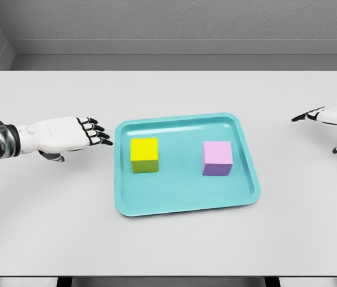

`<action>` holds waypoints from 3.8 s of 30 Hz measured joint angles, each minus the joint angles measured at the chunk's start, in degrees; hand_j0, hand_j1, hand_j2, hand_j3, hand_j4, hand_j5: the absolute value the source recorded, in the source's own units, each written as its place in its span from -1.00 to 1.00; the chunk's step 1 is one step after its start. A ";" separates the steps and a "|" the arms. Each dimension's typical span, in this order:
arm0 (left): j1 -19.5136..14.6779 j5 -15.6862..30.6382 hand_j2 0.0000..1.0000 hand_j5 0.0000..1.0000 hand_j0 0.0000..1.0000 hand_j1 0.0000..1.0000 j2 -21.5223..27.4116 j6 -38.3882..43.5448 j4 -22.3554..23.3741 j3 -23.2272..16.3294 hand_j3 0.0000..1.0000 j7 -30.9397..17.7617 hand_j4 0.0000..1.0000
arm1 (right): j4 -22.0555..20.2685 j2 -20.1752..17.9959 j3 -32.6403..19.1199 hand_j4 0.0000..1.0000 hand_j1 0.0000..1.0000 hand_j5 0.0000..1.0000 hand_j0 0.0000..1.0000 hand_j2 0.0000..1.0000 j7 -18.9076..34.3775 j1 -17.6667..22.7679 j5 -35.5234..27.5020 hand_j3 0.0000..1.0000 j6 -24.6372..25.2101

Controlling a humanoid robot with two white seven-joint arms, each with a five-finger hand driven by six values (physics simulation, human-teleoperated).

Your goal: Push two cubes

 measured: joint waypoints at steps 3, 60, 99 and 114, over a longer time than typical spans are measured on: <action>0.00 1.25 0.72 0.72 0.72 0.72 1.03 0.00 -0.09 -0.04 0.72 -0.12 0.72 | -0.20 0.05 0.13 1.00 1.00 1.00 1.00 1.00 -0.15 -0.26 0.00 1.00 0.00; -1.85 2.90 0.29 0.29 0.29 0.29 -6.31 -0.02 1.61 -1.64 0.29 -0.18 0.29 | -20.60 4.00 10.49 -0.78 -0.78 -0.78 -0.78 -0.78 0.68 -4.13 6.10 -0.78 0.01; -4.04 2.78 0.30 0.30 0.30 0.30 -10.92 -0.02 6.14 -2.83 0.30 -0.19 0.30 | -21.37 9.51 15.57 -0.78 -0.78 -0.78 -0.78 -0.78 0.68 -7.12 6.74 -0.78 0.01; -4.13 2.81 0.29 0.29 0.29 0.29 -13.24 -0.02 6.65 -2.98 0.29 -0.19 0.29 | -19.25 11.31 15.57 -0.78 -0.78 -0.78 -0.78 -0.78 0.68 -7.47 6.91 -0.78 0.01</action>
